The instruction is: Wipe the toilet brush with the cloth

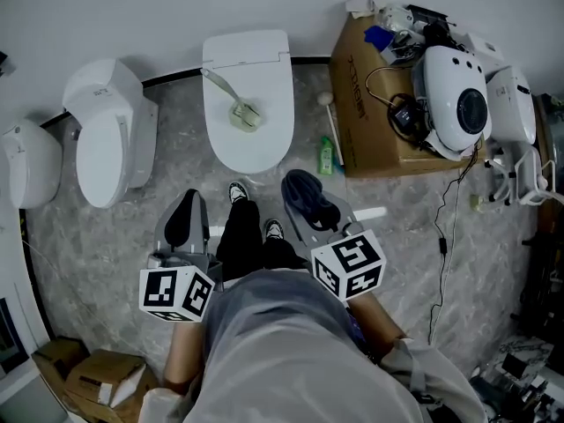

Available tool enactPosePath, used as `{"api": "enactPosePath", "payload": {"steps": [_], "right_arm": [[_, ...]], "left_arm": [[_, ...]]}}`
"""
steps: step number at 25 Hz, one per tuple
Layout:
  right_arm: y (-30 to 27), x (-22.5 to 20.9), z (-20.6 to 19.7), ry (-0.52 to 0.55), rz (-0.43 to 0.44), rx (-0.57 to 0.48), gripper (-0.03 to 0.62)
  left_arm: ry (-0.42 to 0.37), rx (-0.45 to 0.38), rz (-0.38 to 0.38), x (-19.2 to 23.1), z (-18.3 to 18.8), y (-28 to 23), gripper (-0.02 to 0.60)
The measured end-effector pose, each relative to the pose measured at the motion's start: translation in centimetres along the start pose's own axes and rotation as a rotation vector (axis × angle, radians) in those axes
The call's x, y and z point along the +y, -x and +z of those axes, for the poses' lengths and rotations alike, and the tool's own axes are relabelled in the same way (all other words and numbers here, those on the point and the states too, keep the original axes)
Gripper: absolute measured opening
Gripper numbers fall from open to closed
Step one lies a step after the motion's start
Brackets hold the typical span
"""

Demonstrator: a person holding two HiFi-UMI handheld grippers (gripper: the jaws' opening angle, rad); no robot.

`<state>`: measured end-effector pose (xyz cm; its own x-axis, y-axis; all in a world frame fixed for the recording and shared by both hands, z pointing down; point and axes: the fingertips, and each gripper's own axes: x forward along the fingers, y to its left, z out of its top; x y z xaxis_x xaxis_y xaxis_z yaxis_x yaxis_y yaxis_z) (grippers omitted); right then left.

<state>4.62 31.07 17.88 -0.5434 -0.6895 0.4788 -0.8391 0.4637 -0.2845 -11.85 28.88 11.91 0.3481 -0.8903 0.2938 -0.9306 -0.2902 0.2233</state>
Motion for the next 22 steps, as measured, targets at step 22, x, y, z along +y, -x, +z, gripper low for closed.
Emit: {"api": "enactPosePath", "payload": {"steps": [22], "right_arm": [[-12.0,-3.3,7.3,-0.012,-0.056,0.048,0.1]], "left_arm": [[0.034,0.061,-0.095,7.8,3.5,-15.0,0.0]]}}
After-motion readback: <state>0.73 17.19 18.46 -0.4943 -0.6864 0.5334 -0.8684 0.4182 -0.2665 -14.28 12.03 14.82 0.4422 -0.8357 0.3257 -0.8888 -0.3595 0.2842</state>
